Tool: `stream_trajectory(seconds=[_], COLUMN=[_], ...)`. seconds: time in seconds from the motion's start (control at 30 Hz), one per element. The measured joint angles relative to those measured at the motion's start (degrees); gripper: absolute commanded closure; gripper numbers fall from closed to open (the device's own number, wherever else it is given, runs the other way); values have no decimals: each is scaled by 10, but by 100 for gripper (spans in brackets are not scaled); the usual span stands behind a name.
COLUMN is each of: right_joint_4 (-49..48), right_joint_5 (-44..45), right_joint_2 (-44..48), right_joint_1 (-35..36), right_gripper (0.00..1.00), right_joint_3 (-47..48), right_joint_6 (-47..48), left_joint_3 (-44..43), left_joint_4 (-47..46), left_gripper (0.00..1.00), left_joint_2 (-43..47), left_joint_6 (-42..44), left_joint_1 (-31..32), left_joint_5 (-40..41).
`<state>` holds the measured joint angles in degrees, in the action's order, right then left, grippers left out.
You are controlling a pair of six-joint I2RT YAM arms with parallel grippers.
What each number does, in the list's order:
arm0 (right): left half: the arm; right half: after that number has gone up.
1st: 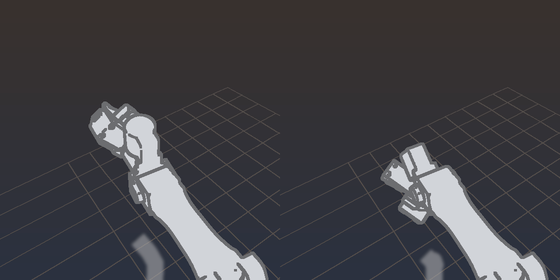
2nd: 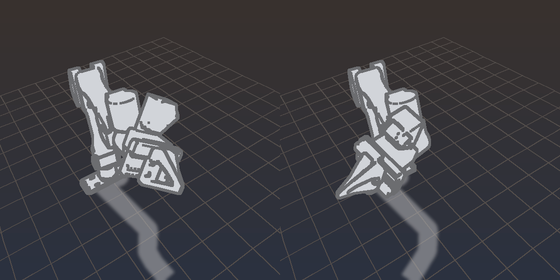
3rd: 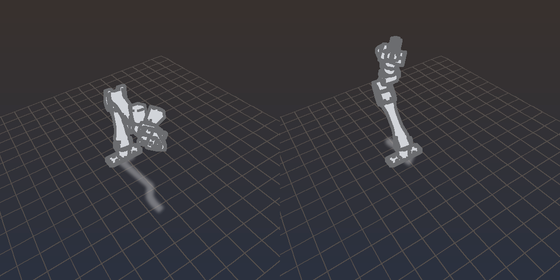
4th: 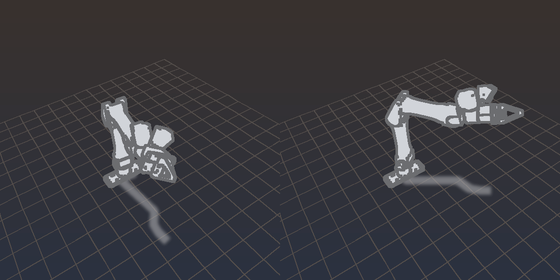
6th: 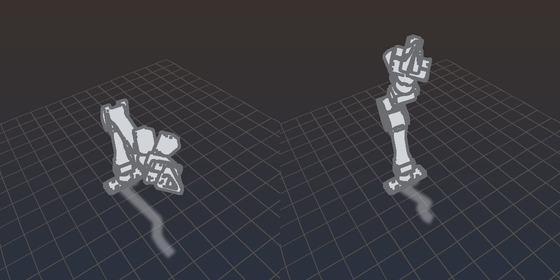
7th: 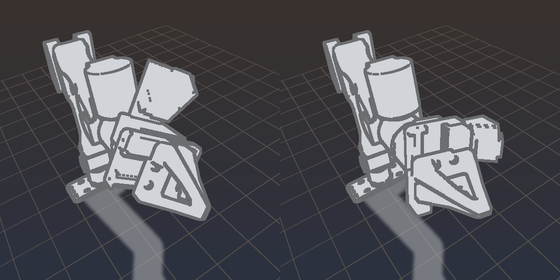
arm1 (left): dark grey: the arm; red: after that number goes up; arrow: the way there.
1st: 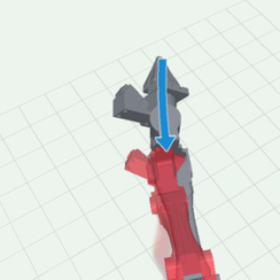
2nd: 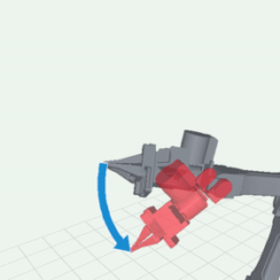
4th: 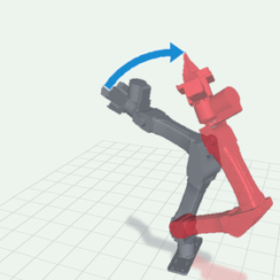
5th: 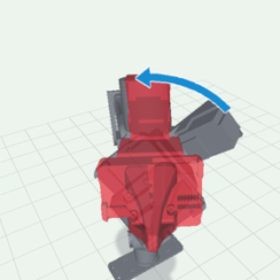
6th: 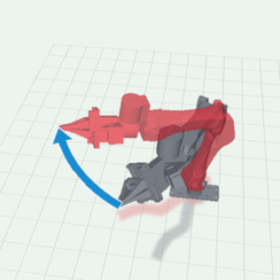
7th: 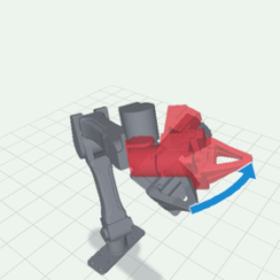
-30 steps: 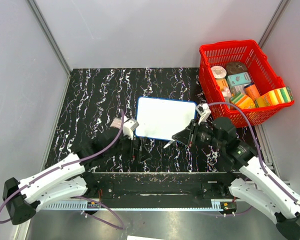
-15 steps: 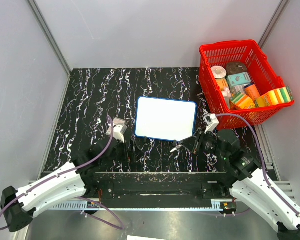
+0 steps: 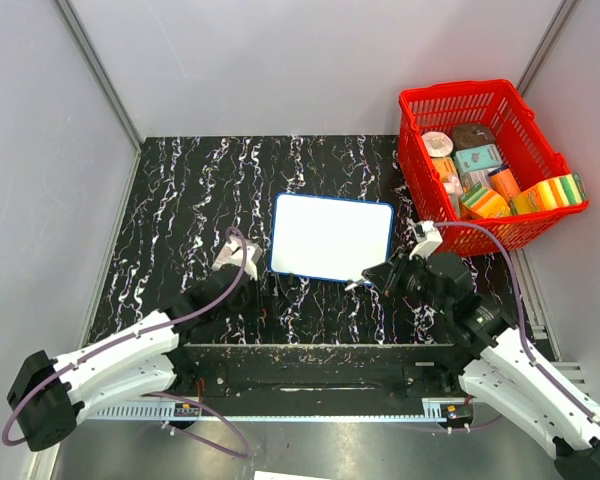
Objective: Write a sentence on the whiteboard
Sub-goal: Move the whiteboard to the center of the board.
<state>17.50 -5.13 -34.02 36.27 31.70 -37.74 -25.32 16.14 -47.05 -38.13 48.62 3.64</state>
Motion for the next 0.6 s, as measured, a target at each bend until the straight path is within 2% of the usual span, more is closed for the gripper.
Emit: stream_trajectory(seconds=[0.27,0.6], right_joint_4=[-50,-128], right_joint_5=[42,40], right_joint_2=[-73,-206], right_joint_1=[0,0], right_gripper=[100,100], right_joint_3=[18,57], right_joint_6=[16,6], left_joint_3=[0,15], left_joint_4=[-33,-74], left_gripper=[1,1], left_joint_2=[-42,-43], left_joint_6=[32,47], left_joint_1=[-35,-70], left_joint_5=[-4,-33])
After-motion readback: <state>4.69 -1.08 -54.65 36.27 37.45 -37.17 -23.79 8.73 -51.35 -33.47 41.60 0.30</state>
